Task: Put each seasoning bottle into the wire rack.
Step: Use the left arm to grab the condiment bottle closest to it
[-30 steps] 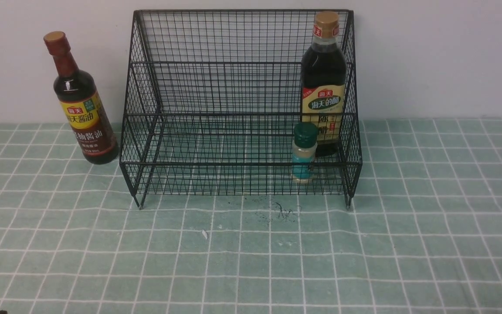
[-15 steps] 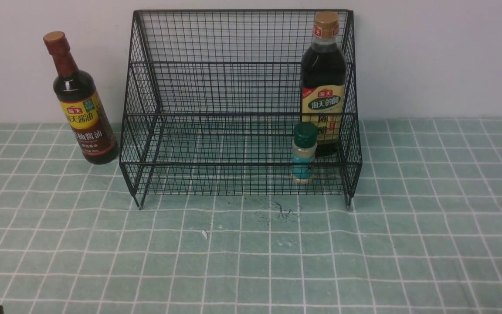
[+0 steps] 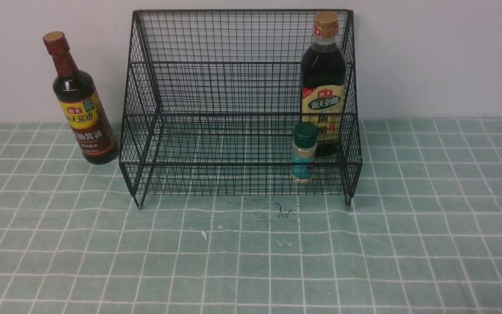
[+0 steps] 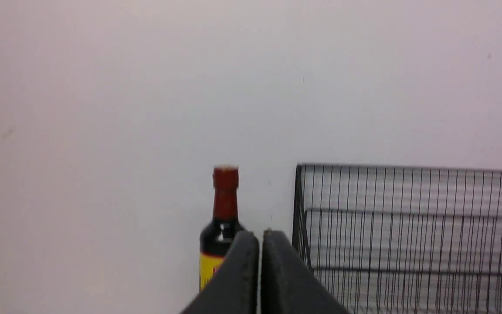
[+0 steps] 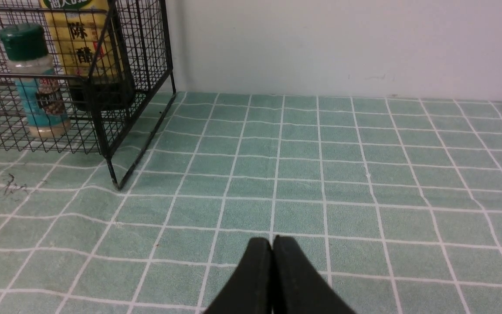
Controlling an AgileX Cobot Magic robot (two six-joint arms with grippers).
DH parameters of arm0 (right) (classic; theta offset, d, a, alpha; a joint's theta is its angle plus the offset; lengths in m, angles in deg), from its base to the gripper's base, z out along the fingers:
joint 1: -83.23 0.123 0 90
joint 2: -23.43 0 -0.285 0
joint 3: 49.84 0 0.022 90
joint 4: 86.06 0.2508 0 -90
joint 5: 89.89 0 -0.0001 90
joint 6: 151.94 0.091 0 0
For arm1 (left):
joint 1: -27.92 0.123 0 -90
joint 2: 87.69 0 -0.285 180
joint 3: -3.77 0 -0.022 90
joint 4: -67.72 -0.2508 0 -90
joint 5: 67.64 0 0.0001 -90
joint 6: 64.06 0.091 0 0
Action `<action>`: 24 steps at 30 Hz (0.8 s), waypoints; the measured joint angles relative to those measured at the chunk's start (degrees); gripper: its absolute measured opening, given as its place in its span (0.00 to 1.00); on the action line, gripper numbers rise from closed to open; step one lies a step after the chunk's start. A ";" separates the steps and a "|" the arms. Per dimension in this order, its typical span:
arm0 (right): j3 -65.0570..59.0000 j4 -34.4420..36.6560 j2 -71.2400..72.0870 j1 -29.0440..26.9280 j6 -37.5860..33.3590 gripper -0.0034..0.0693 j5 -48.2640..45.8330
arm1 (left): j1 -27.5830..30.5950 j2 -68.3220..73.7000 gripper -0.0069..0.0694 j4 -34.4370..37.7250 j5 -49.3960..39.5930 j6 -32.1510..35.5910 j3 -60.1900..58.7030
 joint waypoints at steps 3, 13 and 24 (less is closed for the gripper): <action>0.00 0.00 0.00 0.00 0.00 0.03 0.00 | 0.00 0.00 0.08 0.00 6.51 -1.30 0.00; 0.00 0.00 0.00 0.00 -0.05 0.03 0.00 | 0.00 10.99 0.08 0.00 6.25 -1.64 8.59; 0.00 0.00 0.00 0.00 -0.05 0.03 0.00 | 0.01 42.57 0.21 0.00 4.98 -1.64 25.83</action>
